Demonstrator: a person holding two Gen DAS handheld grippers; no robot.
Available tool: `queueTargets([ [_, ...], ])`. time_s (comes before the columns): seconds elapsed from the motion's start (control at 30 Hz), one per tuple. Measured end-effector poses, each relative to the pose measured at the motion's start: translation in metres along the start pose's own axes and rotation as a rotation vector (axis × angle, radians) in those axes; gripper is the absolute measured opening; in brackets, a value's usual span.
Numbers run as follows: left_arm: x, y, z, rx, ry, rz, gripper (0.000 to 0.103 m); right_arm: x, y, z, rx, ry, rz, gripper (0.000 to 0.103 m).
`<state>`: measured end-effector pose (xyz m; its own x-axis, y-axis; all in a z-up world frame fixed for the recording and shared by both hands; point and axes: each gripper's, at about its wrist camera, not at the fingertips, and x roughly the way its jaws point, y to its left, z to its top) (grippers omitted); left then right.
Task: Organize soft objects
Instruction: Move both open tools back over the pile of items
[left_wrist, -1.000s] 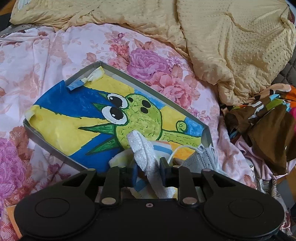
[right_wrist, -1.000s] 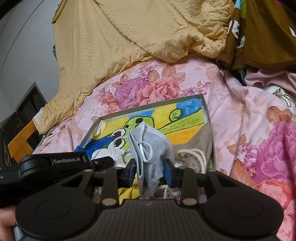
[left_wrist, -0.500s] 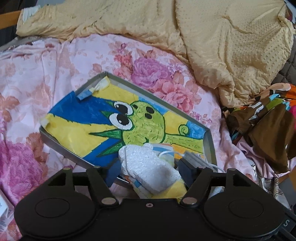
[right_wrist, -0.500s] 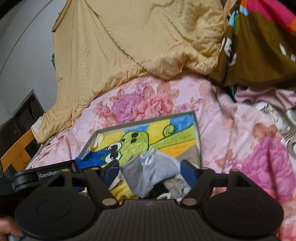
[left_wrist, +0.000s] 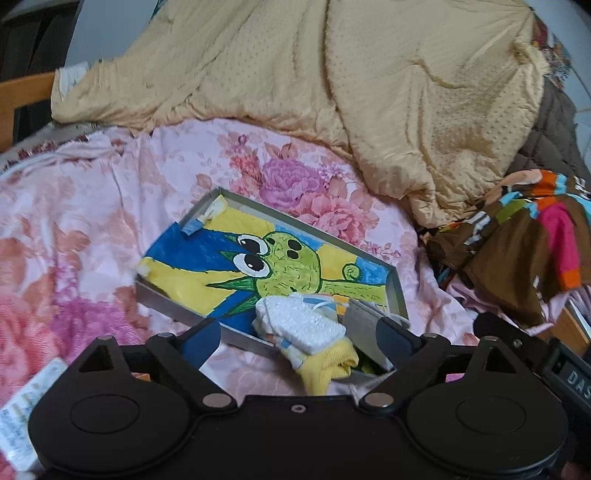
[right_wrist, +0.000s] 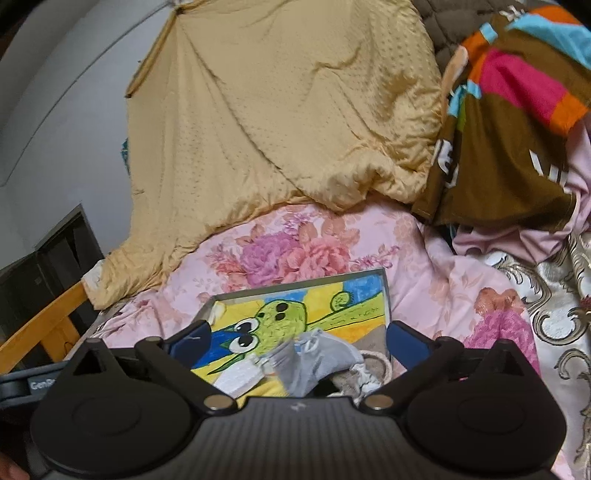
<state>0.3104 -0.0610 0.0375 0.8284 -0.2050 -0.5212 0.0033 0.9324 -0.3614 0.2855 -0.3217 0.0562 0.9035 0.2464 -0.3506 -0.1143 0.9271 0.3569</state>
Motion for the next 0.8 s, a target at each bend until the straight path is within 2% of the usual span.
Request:
queueTargets([
  [0.13,-0.036,0.007,-0.012,0.006,-0.030,-0.019,0.102,-0.023,0.018,-0.008,-0.057,-0.026,-0.014,0.103],
  [0.43,-0.102,0.031,-0.046,-0.006,-0.070,-0.024,0.102,-0.076,0.059,-0.037,-0.154,-0.092,0.007,0.103],
  [0.57,-0.130,0.042,-0.062,0.009,-0.094,-0.003,0.102,-0.102,0.075,-0.059,-0.233,-0.121,0.026,0.103],
  [0.8,-0.179,0.062,-0.098,0.099,-0.154,0.064,0.102,-0.135,0.101,-0.090,-0.324,-0.148,0.091,0.103],
])
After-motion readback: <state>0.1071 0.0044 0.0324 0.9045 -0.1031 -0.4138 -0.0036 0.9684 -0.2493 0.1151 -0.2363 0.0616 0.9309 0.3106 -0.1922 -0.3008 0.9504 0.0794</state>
